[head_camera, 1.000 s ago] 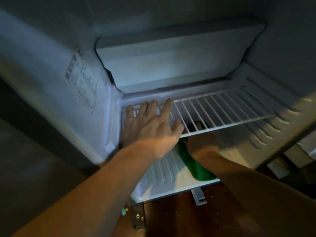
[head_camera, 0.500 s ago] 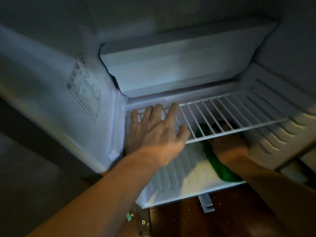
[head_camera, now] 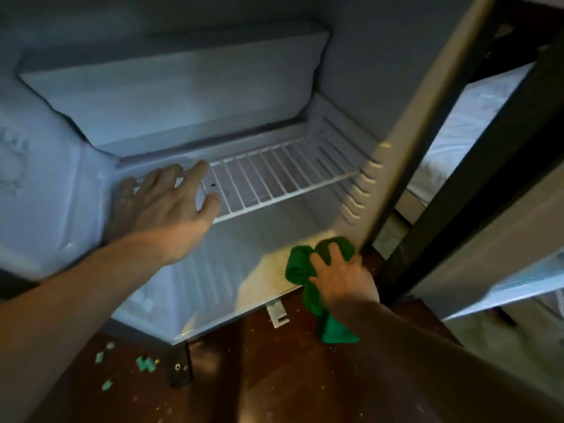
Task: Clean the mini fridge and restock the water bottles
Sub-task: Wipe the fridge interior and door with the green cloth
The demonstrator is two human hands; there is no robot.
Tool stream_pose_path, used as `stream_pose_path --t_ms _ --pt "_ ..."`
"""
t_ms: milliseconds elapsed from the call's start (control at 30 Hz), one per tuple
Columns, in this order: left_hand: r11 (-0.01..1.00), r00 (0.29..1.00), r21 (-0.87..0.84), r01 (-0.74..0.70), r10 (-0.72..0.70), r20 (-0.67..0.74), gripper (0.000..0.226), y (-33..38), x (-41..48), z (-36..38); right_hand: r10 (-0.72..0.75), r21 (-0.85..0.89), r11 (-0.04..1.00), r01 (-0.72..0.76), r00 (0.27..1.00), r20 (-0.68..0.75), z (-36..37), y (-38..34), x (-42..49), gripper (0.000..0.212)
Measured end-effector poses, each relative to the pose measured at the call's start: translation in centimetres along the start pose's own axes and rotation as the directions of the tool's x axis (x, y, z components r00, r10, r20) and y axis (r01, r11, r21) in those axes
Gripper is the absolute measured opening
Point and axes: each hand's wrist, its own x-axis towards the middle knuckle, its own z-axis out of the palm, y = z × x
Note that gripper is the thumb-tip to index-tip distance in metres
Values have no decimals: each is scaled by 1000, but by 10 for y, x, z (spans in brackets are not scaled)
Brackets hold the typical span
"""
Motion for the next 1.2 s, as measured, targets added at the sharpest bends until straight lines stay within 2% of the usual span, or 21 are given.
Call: stream_pose_path --t_ms 200,267,367,467,633,700,833,967,1100,1200 --pt "993 989 -25 116 -113 93 55 15 -23 -15 5 172 985 -21 995 96 -10 14 -74 48" --pt "991 983 -99 88 -70 172 57 27 -44 -30 -9 205 979 -10 996 88 -16 21 -99 47" --pt "957 978 -290 -3 63 197 58 40 -84 -53 -25 180 984 14 998 60 -25 31 -124 46" --pt "941 943 -337 -32 140 302 56 35 -122 -66 -35 185 982 31 999 18 -31 34 -135 49" --pt "910 903 -397 118 67 424 47 9 -176 -82 -123 164 979 120 992 6 -30 18 -151 51" --pt "910 904 -389 142 40 425 46 -4 -192 -82 -158 128 980 155 987 15 -21 18 -160 51" --pt "907 915 -371 201 -39 401 46 -20 -215 -86 -107 166 980 106 994 -2 -22 31 -169 51" --pt "912 934 -338 233 -112 341 47 -27 -232 -94 -123 147 978 146 981 -153 -64 27 -173 49" --pt "912 937 -282 298 -224 267 52 -31 -255 -116 -170 145 964 221 938 -302 -127 -9 -183 44" --pt "902 923 -230 365 -319 214 51 -31 -280 -131 -242 166 935 314 905 -350 -155 -38 -202 44"
